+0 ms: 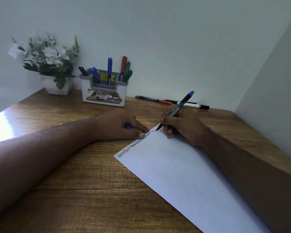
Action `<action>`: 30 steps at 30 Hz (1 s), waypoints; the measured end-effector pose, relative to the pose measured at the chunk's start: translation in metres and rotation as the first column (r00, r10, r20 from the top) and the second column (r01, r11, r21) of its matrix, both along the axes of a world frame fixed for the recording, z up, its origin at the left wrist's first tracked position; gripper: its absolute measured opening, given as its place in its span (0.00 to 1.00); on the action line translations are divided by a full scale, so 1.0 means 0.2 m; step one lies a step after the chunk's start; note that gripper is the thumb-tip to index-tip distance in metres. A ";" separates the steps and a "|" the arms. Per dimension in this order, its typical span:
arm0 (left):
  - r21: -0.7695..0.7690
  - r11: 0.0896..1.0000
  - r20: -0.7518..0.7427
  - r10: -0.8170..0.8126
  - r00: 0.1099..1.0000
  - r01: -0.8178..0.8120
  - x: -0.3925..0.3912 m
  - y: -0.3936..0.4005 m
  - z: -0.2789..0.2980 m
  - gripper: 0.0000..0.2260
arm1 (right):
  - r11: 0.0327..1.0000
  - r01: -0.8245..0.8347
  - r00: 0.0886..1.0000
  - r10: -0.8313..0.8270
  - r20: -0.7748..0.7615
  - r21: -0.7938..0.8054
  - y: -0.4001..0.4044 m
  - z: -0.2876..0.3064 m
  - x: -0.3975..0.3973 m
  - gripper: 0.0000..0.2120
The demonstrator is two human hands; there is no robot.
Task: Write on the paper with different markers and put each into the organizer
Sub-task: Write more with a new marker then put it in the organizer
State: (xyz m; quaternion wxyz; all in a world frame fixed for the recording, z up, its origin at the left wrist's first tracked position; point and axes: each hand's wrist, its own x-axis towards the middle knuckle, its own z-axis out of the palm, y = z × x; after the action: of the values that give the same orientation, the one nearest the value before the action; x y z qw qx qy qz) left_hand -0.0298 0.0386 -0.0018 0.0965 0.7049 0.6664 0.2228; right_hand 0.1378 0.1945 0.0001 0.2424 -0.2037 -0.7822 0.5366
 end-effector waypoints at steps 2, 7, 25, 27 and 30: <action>0.003 1.000 0.004 -0.005 1.000 0.005 0.00 0.00 0.00 0.14 | 1.000 0.006 1.000 -0.007 -0.016 -0.018 0.00 0.00 0.00 0.09; 0.014 1.000 -0.004 -0.010 1.000 0.010 0.00 0.00 0.00 0.14 | 1.000 0.027 1.000 -0.027 0.000 0.003 0.00 0.01 0.00 0.06; -0.016 1.000 0.011 0.011 1.000 -0.011 0.01 -0.01 0.01 0.15 | 0.994 0.084 0.996 -0.083 -0.011 0.068 -0.01 -0.01 0.00 0.07; -0.021 1.000 0.015 0.013 1.000 -0.012 0.01 -0.01 0.01 0.15 | 0.993 0.098 0.995 -0.096 -0.024 0.065 -0.01 -0.01 0.00 0.07; -0.022 1.000 0.013 0.020 1.000 -0.020 0.01 -0.01 0.01 0.14 | 0.997 0.059 0.997 -0.057 -0.043 0.051 -0.02 -0.01 0.00 0.06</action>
State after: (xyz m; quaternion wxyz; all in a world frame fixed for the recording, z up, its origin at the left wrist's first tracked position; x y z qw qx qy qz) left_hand -0.0275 0.0358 0.0008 0.1062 0.6958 0.6751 0.2209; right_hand 0.1384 0.1914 -0.0014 0.2794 -0.2088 -0.7846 0.5126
